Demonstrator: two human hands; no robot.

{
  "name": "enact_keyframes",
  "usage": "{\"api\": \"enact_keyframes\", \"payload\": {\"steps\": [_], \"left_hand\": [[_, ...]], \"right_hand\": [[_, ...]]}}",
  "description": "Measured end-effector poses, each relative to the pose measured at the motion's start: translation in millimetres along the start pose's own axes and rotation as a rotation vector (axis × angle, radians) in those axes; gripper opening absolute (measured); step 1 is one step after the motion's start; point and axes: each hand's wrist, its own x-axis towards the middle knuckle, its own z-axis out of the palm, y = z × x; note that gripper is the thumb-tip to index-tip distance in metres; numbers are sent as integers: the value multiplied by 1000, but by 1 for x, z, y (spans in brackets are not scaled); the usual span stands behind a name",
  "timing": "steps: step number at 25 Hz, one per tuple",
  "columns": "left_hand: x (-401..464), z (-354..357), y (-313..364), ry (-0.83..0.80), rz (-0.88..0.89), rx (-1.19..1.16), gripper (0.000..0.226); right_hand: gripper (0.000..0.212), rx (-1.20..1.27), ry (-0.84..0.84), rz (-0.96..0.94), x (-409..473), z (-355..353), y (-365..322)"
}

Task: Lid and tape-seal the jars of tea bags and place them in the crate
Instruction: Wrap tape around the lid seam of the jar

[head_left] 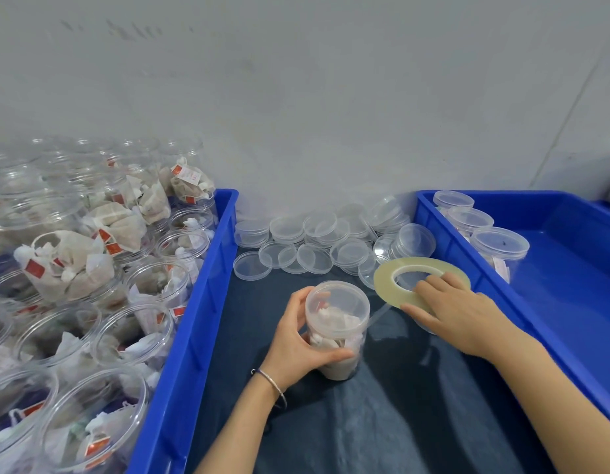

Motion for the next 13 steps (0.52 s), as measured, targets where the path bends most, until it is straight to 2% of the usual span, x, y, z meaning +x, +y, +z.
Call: {"api": "enact_keyframes", "payload": {"steps": [4, 9, 13], "left_hand": [[1, -5, -3, -53, 7, 1, 88], [6, -11, 2, -163, 3, -33, 91], [12, -19, 5, -276, -76, -22, 90]], "right_hand": [[47, 18, 34, -67, 23, 5, -15], [50, -26, 72, -115, 38, 3, -35], [51, -81, 137, -128, 37, 3, -44]]}}
